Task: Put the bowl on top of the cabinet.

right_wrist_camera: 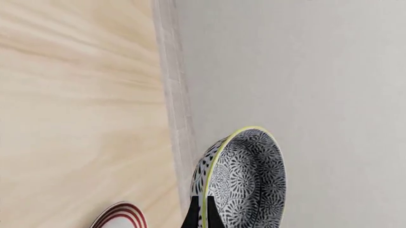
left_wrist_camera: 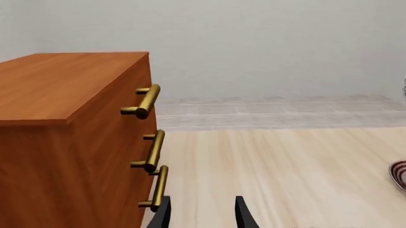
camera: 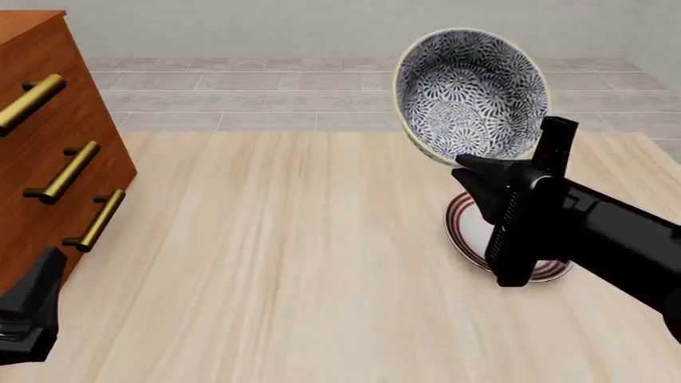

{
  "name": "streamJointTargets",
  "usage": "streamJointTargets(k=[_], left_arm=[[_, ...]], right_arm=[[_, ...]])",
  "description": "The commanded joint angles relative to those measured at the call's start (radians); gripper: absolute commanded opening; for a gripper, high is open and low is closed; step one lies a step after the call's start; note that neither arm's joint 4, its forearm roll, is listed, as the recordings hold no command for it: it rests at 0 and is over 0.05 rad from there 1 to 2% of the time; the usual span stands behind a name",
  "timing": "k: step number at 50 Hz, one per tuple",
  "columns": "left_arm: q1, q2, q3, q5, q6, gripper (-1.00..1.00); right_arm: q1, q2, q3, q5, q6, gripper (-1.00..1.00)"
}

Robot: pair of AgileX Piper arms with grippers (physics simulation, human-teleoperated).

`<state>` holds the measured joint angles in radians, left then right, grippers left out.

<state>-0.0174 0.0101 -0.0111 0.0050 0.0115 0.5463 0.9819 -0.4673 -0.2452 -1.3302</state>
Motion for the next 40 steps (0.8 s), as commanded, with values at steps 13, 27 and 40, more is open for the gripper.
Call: streamJointTargets(k=[13, 27, 40], left_arm=[[-0.136, 0.229, -0.248, 0.064, 0.016, 1.00], [-0.235, 0.432, -0.489, 0.164, -0.059, 1.00], [-0.312, 0.612, -0.639, 0.213, -0.075, 1.00]], right_arm=[[0.017, 0.014, -0.001, -0.015, 0.002, -1.00], [0.035, 0.016, -0.008, -0.012, -0.021, -1.00], [0.054, 0.022, -0.022, -0.010, -0.036, -1.00]])
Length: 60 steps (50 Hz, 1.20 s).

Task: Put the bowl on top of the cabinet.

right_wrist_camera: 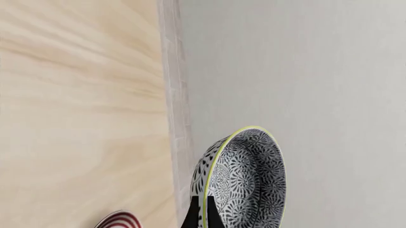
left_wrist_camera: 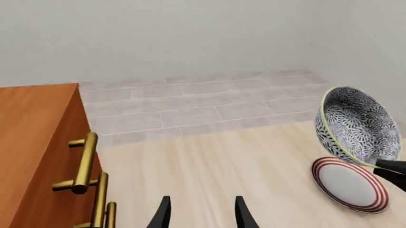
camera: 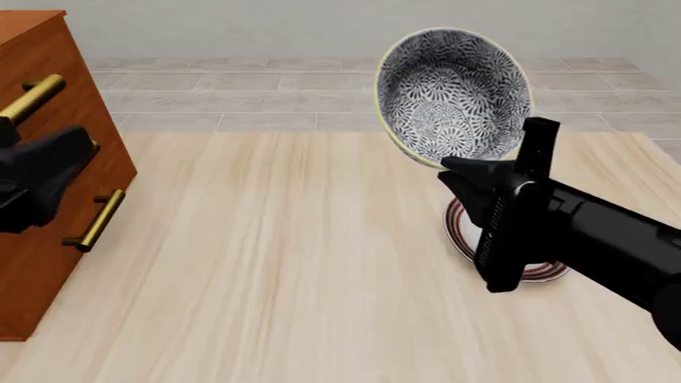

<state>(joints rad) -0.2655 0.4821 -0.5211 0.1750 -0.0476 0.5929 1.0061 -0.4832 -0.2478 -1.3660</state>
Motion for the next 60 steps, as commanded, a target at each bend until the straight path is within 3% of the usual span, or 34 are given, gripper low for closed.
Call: streamJointTargets(k=[1, 23, 30, 33, 39, 44, 60], left_arm=[[-0.074, 0.148, -0.136, 0.047, -0.015, 1.00], [-0.194, 0.359, -0.356, 0.138, -0.073, 1.00], [-0.212, 0.418, -0.374, 0.142, -0.080, 1.00], [-0.224, 0.466, -0.403, 0.158, -0.116, 1.00], [-0.225, 0.507, -0.462, 0.185, -0.113, 1.00], [-0.279, 0.557, -0.525, 0.233, -0.151, 1.00], [-0.332, 0.631, -0.606, 0.297, -0.203, 1.00]], right_arm=[[0.008, -0.001, -0.005, -0.010, -0.001, -1.00], [0.032, 0.019, -0.003, -0.034, -0.024, -1.00], [0.039, 0.022, 0.009, -0.043, -0.034, -1.00], [0.040, 0.023, 0.015, -0.047, -0.039, -1.00], [0.042, 0.030, 0.023, -0.058, -0.047, -1.00], [0.045, 0.042, 0.030, -0.076, -0.053, -1.00], [0.063, 0.093, 0.045, -0.124, -0.072, -1.00]])
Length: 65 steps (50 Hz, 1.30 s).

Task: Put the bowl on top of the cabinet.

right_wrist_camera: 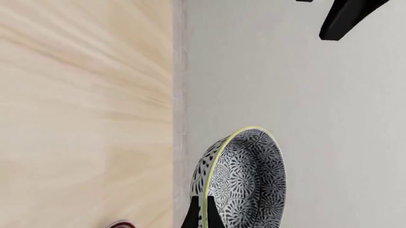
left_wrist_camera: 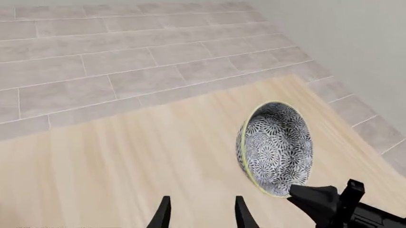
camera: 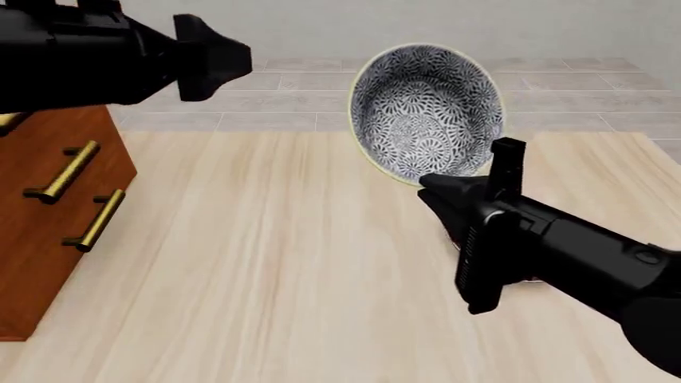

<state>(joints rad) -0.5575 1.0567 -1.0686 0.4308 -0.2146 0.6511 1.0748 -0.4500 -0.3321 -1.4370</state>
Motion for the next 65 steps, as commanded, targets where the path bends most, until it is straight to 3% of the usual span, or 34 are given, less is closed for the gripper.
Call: streamJointTargets(k=[1, 17, 28, 65], left_arm=[[-0.044, 0.058, -0.061, 0.045, -0.037, 1.00], [-0.097, 0.093, -0.143, 0.086, -0.054, 1.00], [-0.073, 0.124, -0.185, 0.089, -0.051, 1.00], [-0.090, 0.213, -0.206, 0.033, -0.067, 1.00]], right_arm=[[0.005, 0.027, 0.014, -0.042, -0.001, -1.00], [0.016, 0.043, 0.033, -0.068, -0.013, -1.00], [0.021, 0.016, 0.038, -0.058, -0.026, -1.00], [0.074, -0.011, 0.068, -0.074, -0.049, -1.00]])
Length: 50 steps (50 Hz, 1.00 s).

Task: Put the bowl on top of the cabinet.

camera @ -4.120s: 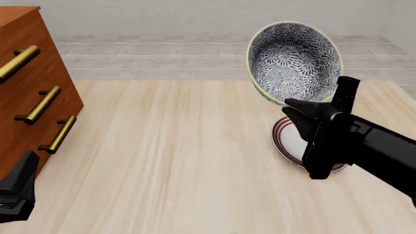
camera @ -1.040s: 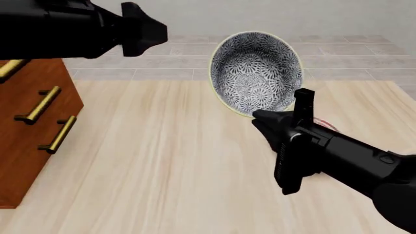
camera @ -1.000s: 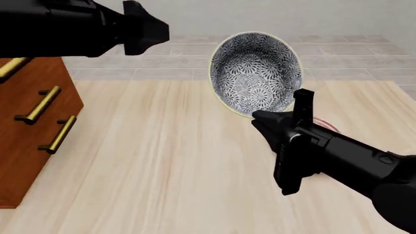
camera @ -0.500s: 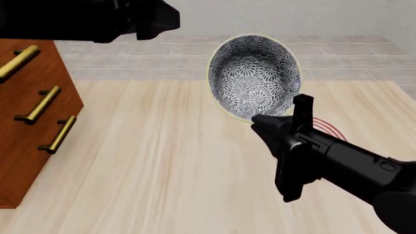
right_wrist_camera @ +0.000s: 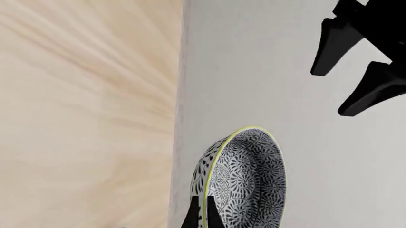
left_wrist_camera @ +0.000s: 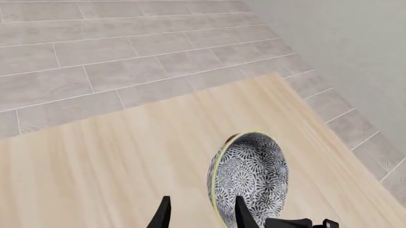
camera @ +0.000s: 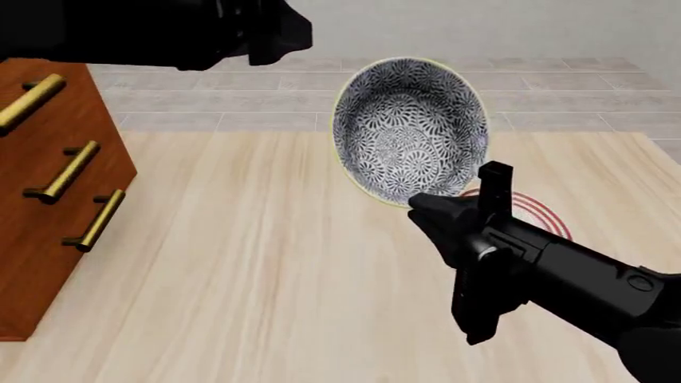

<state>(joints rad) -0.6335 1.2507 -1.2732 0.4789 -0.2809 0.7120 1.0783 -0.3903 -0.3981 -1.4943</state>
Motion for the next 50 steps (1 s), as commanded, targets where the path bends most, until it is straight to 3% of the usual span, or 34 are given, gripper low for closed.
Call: streamJointTargets(k=[1, 50], left_arm=[[-0.017, 0.021, 0.001, -0.017, -0.004, 1.00], [-0.034, 0.109, 0.046, -0.109, 0.008, 1.00]], right_arm=[[0.015, -0.015, 0.009, -0.009, 0.008, -1.00], [0.073, -0.071, 0.025, -0.003, 0.015, -1.00]])
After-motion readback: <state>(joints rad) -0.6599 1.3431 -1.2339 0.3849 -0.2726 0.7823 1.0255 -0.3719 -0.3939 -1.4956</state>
